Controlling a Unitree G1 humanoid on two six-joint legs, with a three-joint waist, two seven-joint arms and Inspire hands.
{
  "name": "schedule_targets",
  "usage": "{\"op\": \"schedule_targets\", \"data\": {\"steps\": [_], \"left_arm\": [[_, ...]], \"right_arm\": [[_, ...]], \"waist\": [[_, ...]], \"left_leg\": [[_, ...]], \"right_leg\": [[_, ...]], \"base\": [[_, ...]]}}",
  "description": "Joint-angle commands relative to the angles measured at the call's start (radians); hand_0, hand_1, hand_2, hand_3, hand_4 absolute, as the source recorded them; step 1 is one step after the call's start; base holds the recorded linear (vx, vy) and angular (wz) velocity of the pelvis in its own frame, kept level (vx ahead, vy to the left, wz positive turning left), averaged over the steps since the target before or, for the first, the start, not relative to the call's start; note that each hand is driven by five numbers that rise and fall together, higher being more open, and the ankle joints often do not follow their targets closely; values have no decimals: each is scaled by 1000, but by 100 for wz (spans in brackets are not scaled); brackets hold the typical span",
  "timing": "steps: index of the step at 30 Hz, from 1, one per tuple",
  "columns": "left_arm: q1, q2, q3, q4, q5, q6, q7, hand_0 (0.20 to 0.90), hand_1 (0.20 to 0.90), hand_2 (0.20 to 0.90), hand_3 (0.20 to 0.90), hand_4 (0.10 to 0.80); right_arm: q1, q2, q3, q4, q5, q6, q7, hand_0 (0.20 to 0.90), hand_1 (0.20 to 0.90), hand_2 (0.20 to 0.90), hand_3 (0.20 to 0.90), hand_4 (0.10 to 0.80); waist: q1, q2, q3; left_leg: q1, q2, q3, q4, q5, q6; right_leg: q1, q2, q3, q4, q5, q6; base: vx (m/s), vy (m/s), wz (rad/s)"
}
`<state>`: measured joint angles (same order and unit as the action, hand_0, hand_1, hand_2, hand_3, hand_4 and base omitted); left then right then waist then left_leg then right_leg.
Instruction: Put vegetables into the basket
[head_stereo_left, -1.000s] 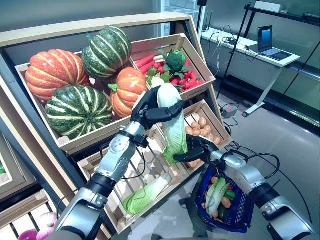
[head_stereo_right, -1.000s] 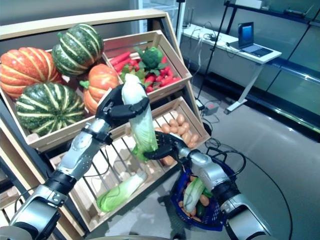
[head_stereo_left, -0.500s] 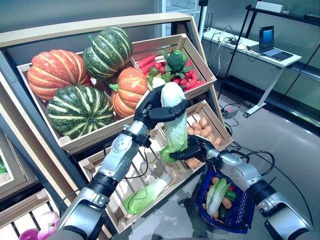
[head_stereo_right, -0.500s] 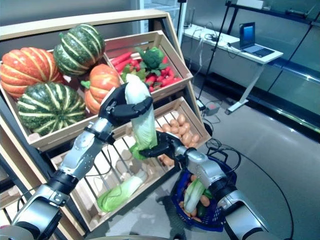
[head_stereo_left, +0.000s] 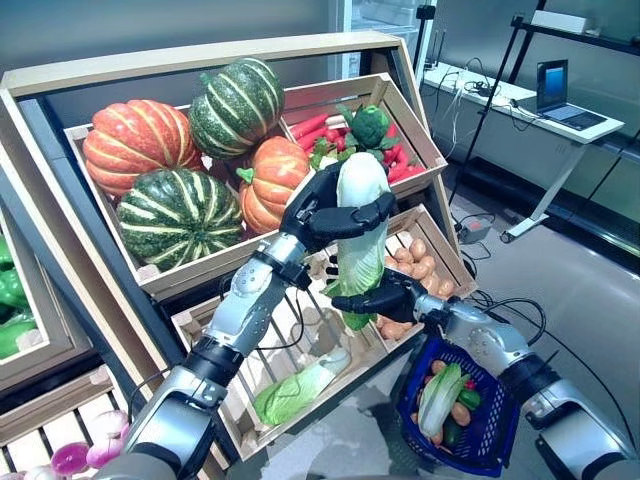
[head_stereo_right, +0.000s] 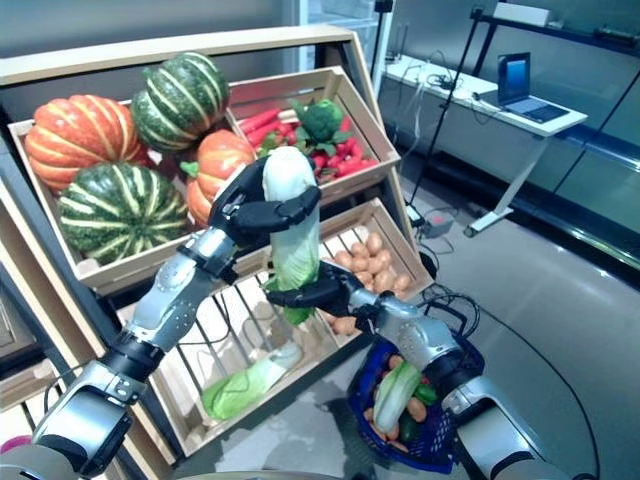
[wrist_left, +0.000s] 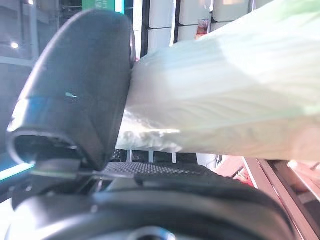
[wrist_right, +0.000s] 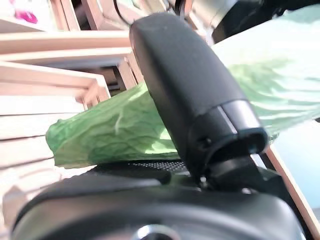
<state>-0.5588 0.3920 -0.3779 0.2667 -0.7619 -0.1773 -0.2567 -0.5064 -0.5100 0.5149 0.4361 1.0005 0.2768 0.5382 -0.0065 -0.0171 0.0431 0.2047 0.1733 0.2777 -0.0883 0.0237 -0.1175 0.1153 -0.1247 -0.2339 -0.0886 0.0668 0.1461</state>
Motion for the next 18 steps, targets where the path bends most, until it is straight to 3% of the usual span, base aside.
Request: {"op": "schedule_targets", "data": {"steps": [1, 9, 18], "left_arm": [[-122, -79, -103, 55, 6, -27, -34, 300, 300, 300, 300, 400], [-126, -66, -94, 111, 8, -33, -52, 300, 300, 300, 300, 400], [-107, -62, -87, 120, 33, -34, -44, 300, 300, 300, 300, 400]], "right_arm": [[-330, 177, -122, -57, 258, -118, 247, 900, 900, 900, 900, 800], [-334, 134, -148, -20, 246, -178, 212, 900, 900, 900, 900, 800], [-339, 101, -181, -47, 124, -332, -10, 900, 900, 900, 900, 800]], "waist": [[1, -25, -72], [-5, -27, -76], [-20, -23, -69]], "left_leg": [[-59, -21, -77, 1, -40, 9], [-63, -23, -78, 1, -38, 10], [-64, -21, -68, 1, -35, 10]], "right_leg": [[50, -34, -15, 18, -72, -1], [44, -34, -7, 17, -70, -1], [37, -32, 8, 16, -64, 0]], "base": [[0, 0, 0], [0, 0, 0], [0, 0, 0]]}}
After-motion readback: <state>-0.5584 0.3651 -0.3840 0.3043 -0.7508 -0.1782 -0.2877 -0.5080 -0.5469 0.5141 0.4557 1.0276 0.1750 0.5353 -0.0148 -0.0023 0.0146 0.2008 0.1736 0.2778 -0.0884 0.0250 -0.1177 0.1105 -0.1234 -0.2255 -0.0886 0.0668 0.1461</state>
